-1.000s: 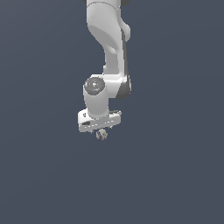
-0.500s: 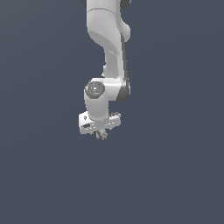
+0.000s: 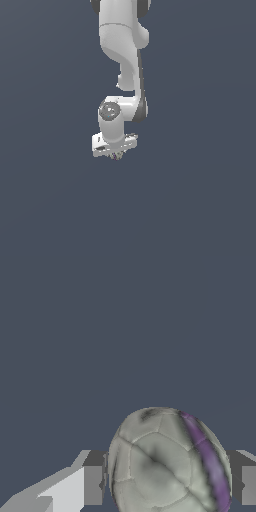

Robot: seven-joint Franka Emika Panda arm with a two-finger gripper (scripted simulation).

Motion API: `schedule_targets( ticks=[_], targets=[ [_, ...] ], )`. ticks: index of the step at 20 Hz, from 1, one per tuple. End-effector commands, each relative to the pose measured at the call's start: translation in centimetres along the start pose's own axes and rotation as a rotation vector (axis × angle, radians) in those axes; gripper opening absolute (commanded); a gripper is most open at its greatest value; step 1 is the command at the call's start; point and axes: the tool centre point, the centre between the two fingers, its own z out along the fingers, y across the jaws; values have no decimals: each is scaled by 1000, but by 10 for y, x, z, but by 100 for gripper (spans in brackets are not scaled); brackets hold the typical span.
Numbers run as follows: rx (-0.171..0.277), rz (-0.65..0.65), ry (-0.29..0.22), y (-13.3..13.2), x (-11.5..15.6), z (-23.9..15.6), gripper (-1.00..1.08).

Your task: Pick up the object and move it to a goal position.

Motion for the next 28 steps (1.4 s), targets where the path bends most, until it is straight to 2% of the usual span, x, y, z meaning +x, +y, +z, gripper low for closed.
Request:
schedule_targets(
  ticks=[1,11,16,22,28],
  targets=[
    [0,0,1,0,1,1,-100],
    [-1,1,2,0,1,0,-100],
    [-12,18,22,0,9,-14,-100],
    [-44,68,83,-1,34,-54,-100],
    [-95,144,175,-2,66,-118,-100]
  ],
)
